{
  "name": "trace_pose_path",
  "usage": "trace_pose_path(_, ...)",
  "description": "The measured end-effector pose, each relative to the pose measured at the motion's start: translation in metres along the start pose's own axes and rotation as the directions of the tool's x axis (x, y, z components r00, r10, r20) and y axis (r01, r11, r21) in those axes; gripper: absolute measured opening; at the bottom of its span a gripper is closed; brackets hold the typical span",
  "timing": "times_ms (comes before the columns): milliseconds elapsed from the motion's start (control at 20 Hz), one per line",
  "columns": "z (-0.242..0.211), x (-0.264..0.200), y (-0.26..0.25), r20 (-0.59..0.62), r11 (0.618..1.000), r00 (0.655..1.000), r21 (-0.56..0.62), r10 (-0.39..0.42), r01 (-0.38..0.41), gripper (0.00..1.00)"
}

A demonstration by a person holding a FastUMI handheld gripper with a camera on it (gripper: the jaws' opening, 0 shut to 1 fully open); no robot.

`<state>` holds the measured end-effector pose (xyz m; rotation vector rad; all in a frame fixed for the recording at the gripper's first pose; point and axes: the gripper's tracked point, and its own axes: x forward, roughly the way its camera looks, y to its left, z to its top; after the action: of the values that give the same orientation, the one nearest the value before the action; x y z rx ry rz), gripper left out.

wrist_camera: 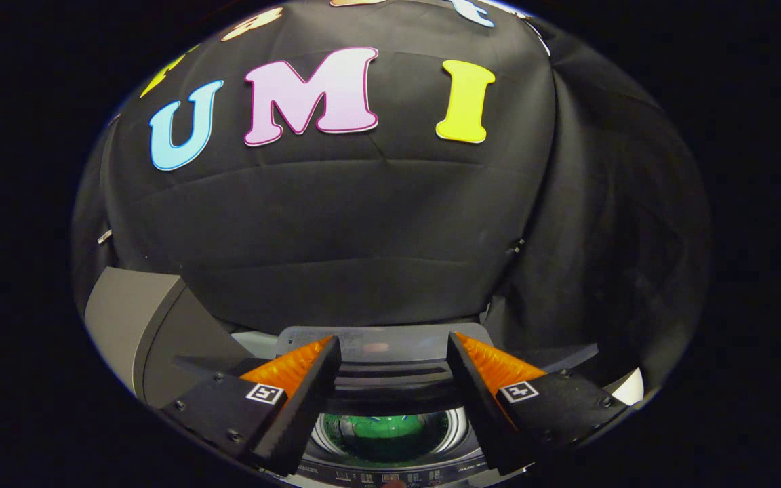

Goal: Put the clothes into the washing machine and then close the washing machine lid.

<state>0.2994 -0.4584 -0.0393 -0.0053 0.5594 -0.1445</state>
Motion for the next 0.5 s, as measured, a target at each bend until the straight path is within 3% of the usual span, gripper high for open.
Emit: trace_pose_path(500,-0.072,0.0,-0.007,-0.146,1.0,0.989,-0.009,-0.004,0.003,0.99)
